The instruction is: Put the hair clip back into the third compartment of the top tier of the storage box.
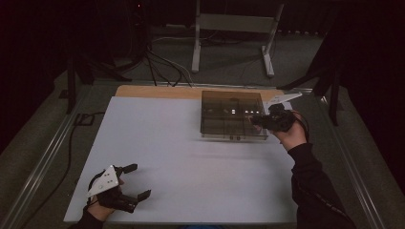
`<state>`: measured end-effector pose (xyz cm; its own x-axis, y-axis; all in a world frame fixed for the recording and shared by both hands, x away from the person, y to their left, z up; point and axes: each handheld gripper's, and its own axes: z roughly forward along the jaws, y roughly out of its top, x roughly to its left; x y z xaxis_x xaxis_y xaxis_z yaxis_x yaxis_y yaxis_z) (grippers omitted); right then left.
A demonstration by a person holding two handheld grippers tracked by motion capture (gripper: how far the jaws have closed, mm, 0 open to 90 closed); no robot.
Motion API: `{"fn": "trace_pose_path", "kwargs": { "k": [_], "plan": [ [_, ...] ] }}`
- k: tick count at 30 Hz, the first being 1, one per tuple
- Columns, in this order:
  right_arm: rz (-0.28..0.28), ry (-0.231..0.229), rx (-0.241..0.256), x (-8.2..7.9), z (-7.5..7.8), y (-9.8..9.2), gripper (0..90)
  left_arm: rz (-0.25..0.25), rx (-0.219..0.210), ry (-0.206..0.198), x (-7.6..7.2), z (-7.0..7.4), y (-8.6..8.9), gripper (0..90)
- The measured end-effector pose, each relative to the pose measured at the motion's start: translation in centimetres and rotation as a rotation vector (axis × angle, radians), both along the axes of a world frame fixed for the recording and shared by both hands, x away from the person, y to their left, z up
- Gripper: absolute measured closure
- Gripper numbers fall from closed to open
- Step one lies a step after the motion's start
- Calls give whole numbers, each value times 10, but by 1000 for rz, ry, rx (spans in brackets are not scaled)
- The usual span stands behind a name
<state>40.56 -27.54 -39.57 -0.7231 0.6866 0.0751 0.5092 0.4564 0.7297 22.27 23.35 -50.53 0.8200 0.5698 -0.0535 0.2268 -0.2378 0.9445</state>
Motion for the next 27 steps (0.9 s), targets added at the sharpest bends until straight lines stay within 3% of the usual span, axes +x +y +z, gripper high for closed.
{"fn": "trace_pose_path", "kwargs": {
  "k": [17,27],
  "plan": [
    [-15,53,-14,15,-19,-7,862,2,-4,2,0,0,1,5],
    [2,102,-67,21,-31,-1,859,5,-14,8,1,0,2,5]
  ]
}}
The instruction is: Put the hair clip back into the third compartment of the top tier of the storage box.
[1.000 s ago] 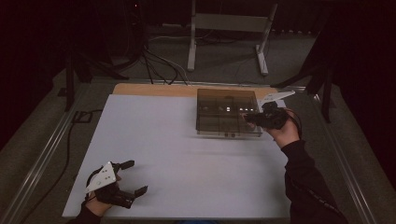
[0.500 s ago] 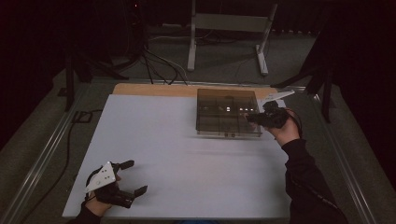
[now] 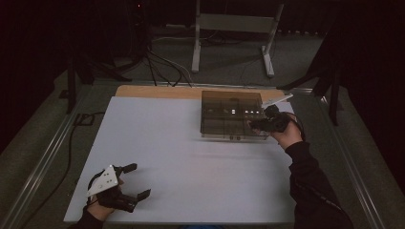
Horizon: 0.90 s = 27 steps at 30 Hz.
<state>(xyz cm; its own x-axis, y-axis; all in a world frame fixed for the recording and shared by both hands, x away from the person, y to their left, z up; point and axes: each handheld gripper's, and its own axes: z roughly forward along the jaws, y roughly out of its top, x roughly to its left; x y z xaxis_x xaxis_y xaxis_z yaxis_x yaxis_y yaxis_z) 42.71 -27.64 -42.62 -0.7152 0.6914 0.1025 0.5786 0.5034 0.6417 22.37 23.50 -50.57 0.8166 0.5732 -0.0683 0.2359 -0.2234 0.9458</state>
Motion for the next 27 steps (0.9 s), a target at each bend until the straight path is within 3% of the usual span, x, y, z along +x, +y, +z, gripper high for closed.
{"fn": "trace_pose_path", "kwargs": {
  "k": [11,14,21,27],
  "plan": [
    [8,45,-16,3,-5,3,854,-1,0,-2,0,0,0,5],
    [0,45,-11,3,-5,2,806,-3,8,-9,-1,1,0,5],
    [-30,-9,26,0,7,-2,695,-1,4,-8,-1,0,0,5],
    [-4,-57,57,-10,19,2,614,0,2,-8,-1,1,0,5]
  ]
}}
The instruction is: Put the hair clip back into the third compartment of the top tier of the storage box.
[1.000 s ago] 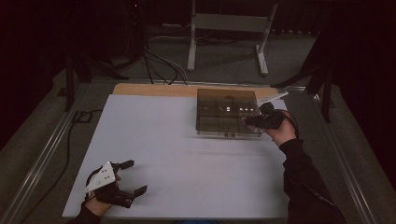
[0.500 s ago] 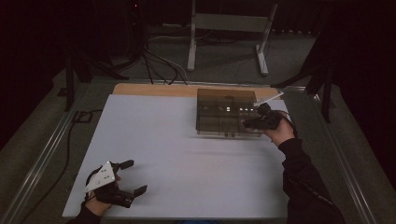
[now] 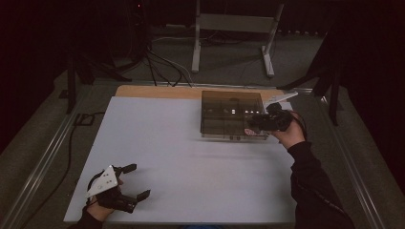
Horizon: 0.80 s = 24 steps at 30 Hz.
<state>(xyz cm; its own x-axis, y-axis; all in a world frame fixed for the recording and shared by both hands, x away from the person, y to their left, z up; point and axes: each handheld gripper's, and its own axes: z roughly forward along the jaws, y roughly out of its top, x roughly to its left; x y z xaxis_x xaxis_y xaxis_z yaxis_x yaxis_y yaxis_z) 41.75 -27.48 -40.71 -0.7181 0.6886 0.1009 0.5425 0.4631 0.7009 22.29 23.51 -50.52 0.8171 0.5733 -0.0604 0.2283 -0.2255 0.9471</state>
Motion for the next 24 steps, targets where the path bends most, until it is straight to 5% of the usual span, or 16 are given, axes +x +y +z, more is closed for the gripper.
{"fn": "trace_pose_path", "kwargs": {
  "k": [24],
  "plan": [
    [48,-87,72,-22,23,37,163,0,-3,1,0,0,0,5]
  ]
}}
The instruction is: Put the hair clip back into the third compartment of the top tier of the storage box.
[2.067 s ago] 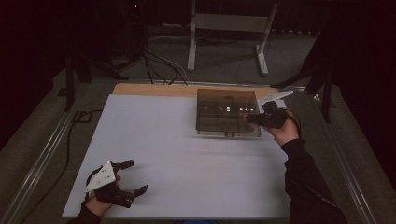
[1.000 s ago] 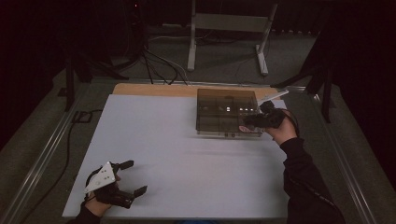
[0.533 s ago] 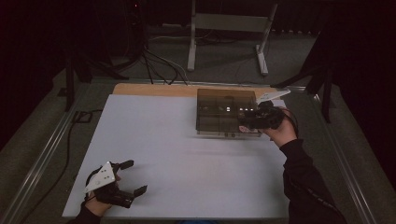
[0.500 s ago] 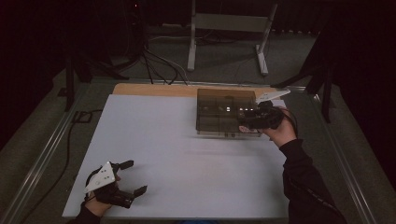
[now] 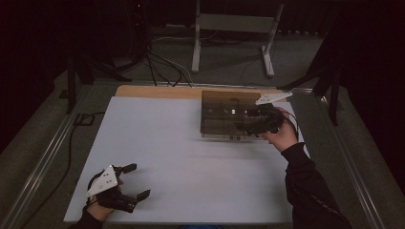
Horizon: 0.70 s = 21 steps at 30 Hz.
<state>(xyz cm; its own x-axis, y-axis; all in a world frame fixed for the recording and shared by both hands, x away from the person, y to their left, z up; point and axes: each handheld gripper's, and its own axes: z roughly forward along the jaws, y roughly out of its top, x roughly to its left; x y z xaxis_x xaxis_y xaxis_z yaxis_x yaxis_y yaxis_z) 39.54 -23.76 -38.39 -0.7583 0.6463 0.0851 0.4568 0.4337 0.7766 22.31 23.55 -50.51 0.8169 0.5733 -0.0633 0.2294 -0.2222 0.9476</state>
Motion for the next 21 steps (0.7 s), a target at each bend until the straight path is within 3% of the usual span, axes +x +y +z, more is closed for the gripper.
{"fn": "trace_pose_path", "kwargs": {
  "k": [6,8,17,21],
  "plan": [
    [-10,-26,0,-5,5,8,107,-2,2,-2,0,0,0,5],
    [13,-19,10,-8,7,14,21,-2,8,-2,0,0,0,5],
    [60,-38,31,-16,10,26,15,-2,0,-1,0,0,0,5],
    [75,-80,36,-22,12,32,0,0,-1,2,0,-1,1,5]
  ]
}}
